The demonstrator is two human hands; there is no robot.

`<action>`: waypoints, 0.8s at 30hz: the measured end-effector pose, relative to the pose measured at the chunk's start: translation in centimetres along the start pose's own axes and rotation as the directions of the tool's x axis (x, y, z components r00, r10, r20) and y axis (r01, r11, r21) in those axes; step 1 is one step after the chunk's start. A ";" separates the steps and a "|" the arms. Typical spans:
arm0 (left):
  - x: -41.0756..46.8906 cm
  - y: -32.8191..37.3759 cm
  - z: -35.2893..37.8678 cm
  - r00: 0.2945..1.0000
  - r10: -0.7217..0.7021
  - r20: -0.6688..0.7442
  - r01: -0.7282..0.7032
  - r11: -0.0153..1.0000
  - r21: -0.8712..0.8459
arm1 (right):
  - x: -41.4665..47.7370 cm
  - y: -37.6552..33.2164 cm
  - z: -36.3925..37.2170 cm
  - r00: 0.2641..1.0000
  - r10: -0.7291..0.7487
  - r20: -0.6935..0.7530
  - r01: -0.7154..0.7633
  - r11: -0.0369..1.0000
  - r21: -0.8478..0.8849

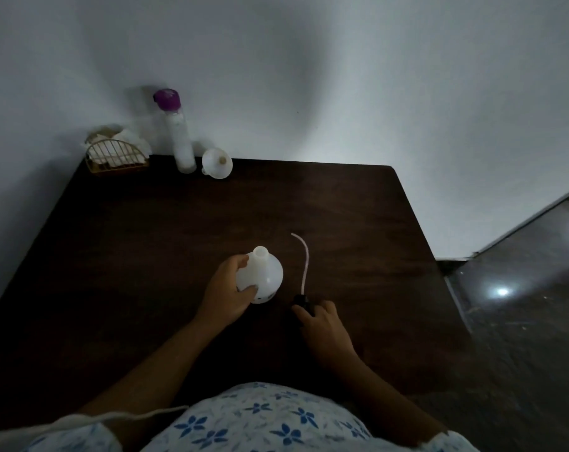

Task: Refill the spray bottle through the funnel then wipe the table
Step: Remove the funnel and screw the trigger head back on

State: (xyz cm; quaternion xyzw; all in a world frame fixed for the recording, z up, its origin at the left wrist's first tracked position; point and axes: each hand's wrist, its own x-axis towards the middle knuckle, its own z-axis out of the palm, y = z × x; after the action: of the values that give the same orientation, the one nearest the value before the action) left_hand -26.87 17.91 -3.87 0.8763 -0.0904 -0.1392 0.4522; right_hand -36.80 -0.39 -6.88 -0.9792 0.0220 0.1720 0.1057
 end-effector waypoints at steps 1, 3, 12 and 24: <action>0.0 0.2 0.0 1.000 0.010 -0.010 -0.010 1.000 -0.001 | -0.2 0.1 -0.2 1.000 -0.002 -0.020 0.002 1.000 -0.017; 0.1 0.6 0.0 0.999 0.038 -0.029 -0.038 0.999 -0.013 | -0.8 0.4 -0.9 0.998 -0.010 -0.059 0.007 0.999 -0.053; 1.0 2.0 -0.5 0.992 0.109 -0.070 -0.114 0.991 -0.068 | -6.5 -0.7 -5.9 0.971 -0.196 -0.134 0.194 0.981 -0.031; 1.3 2.1 -0.5 0.992 0.061 -0.111 -0.079 0.982 -0.169 | -11.4 0.2 -7.6 0.859 -0.380 -0.343 0.268 0.904 -0.332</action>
State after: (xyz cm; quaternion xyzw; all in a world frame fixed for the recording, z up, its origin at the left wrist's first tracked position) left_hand -25.57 16.74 -2.11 0.8362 -0.0847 -0.0839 0.5353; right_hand -45.00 -2.18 3.90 -0.9877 -0.1474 -0.0505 -0.0090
